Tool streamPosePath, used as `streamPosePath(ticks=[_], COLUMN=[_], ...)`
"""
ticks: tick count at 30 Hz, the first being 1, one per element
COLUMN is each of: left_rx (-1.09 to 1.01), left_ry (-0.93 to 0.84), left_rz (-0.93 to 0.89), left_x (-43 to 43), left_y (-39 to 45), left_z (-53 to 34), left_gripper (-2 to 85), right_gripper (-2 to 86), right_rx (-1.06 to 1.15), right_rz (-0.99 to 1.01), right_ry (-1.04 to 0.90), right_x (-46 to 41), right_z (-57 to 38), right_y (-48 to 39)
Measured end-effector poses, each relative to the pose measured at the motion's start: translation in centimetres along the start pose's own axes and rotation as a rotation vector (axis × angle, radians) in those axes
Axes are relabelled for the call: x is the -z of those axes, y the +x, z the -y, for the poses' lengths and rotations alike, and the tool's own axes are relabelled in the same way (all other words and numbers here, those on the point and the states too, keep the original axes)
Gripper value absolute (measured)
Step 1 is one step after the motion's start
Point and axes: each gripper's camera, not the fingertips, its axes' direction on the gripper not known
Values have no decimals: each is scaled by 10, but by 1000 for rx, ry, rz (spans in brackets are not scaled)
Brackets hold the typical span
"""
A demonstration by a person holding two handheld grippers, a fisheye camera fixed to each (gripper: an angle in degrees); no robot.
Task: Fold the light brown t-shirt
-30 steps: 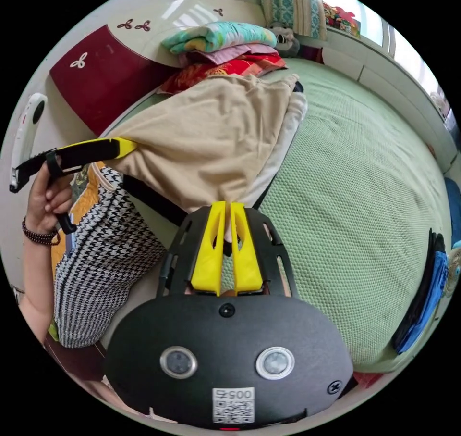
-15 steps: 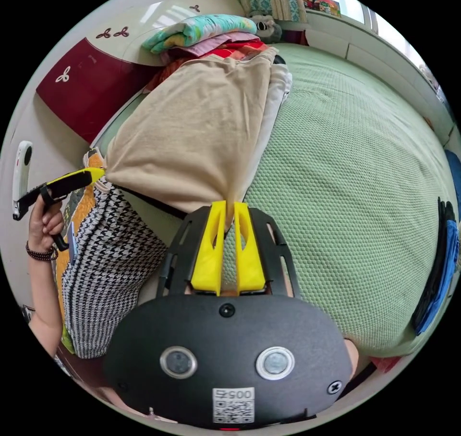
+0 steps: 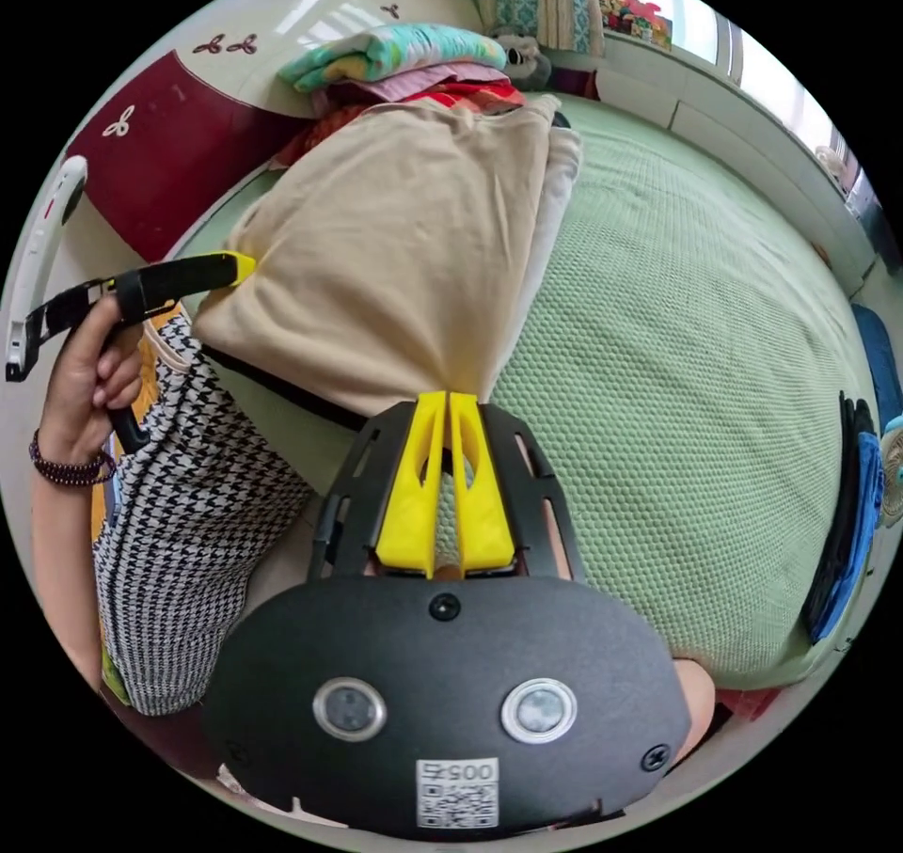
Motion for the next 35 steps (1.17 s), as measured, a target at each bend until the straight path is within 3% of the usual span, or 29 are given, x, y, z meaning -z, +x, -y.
streamPosePath(ticks=[10,14,29,35], left_rx=[57,-19,-494,-581], left_ry=[81,83,90,17], left_rz=[16,2,-136,-137], left_x=[-1,-4,-69,-137], left_y=[31,67,374,445], left_z=[-37,-64,-76,-58], left_gripper=[-5,-7,-5,-3], right_gripper=[9,40,52,57], right_rx=[-44,-55,-453,-644], right_rz=[78,-21,-279,-227], right_ry=[-20,24,78,82], right_x=[28,69,203,227], right_z=[-35,-83,-276,-293], right_y=[35,71,299,365])
